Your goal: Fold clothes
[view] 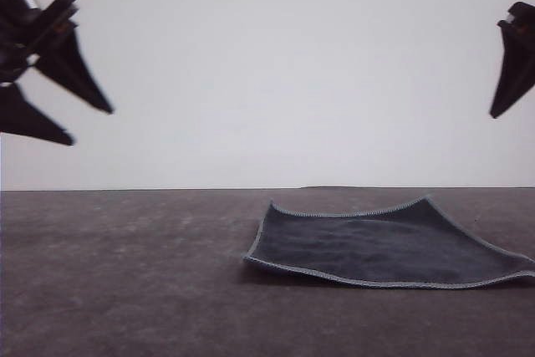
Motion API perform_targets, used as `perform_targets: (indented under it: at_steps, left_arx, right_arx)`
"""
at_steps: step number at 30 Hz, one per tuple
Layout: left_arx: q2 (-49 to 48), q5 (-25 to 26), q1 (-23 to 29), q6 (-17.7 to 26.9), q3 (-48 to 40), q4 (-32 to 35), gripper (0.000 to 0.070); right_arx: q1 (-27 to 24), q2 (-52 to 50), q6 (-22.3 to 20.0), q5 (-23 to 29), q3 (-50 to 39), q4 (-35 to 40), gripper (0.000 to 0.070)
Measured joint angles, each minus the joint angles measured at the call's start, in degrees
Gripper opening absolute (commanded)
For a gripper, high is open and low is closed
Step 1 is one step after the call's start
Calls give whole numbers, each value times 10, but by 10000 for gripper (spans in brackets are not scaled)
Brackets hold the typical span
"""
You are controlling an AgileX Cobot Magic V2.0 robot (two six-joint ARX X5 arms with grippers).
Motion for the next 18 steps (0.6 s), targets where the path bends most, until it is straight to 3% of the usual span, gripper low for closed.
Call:
perform_targets:
  at_steps: [6, 18]
  left_arx:
    - [107, 3, -55, -16, 81, 7, 390]
    - [368, 4, -126, -17, 353, -34, 390]
  right_arx:
    - [0, 88, 20, -42, 10, 56, 550]
    - [0, 282, 33, -104, 115, 102, 550]
